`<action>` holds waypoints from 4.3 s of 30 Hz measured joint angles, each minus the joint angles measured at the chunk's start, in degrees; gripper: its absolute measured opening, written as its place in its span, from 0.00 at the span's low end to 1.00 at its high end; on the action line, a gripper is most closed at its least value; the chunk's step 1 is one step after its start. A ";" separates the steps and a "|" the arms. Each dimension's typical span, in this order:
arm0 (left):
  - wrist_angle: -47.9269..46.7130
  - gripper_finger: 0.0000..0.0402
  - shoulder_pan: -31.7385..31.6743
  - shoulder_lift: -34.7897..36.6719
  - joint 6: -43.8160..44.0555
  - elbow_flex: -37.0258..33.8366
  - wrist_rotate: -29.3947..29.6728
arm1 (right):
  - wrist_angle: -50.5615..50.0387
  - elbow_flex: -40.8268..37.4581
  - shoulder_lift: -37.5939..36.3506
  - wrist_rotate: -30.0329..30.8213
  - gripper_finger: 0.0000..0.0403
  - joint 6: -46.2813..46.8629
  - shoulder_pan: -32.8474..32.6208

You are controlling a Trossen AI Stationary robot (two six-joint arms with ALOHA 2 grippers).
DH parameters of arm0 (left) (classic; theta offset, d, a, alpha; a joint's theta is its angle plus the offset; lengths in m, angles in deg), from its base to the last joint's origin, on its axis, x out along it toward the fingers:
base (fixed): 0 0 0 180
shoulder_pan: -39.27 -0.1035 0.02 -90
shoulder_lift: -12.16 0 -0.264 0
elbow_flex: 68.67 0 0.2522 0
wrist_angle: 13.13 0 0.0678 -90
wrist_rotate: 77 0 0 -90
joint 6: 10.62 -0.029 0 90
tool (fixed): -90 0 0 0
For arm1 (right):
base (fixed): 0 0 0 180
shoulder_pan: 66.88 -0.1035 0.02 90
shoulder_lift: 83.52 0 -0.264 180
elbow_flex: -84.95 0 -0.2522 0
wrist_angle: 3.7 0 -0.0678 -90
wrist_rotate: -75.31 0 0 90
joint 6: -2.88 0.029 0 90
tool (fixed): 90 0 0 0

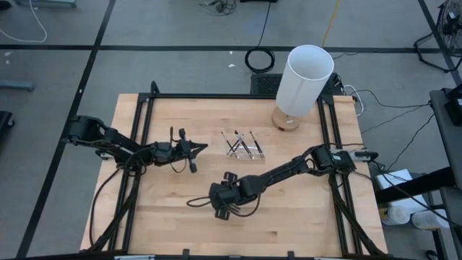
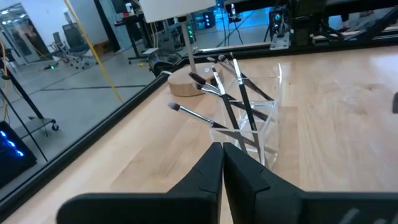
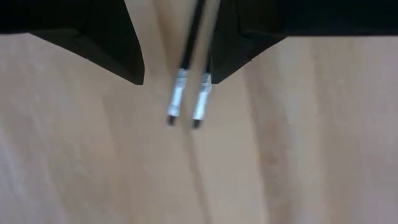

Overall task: Put items in baskets/containers
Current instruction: Put the black eyeshadow brush into the right section of the transparent organizer

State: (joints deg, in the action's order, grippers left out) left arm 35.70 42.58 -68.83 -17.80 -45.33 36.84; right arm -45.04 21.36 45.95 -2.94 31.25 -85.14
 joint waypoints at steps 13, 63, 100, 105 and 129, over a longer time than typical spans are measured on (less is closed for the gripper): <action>0.13 0.05 -0.02 0.00 -0.07 0.02 0.04 | 0.76 -3.08 0.71 1.53 0.42 2.21 -0.60; -1.24 0.05 0.22 0.00 1.51 0.02 0.02 | -4.79 -6.25 -6.62 0.57 0.42 -0.58 -5.43; -1.46 0.05 0.20 0.00 0.90 0.02 -0.35 | 9.74 -14.97 -7.28 6.20 0.42 2.24 -1.72; -1.46 0.05 0.20 0.00 0.90 0.02 -0.35 | 10.29 -14.97 -7.07 6.26 0.42 2.70 -1.70; -1.53 0.05 0.20 0.00 1.09 0.02 -0.24 | 10.54 -14.93 -5.56 4.69 0.42 3.31 -1.83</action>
State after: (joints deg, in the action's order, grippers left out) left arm 34.17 42.77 -68.83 -16.70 -45.31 36.60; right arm -34.50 6.43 40.40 1.75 34.56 -86.98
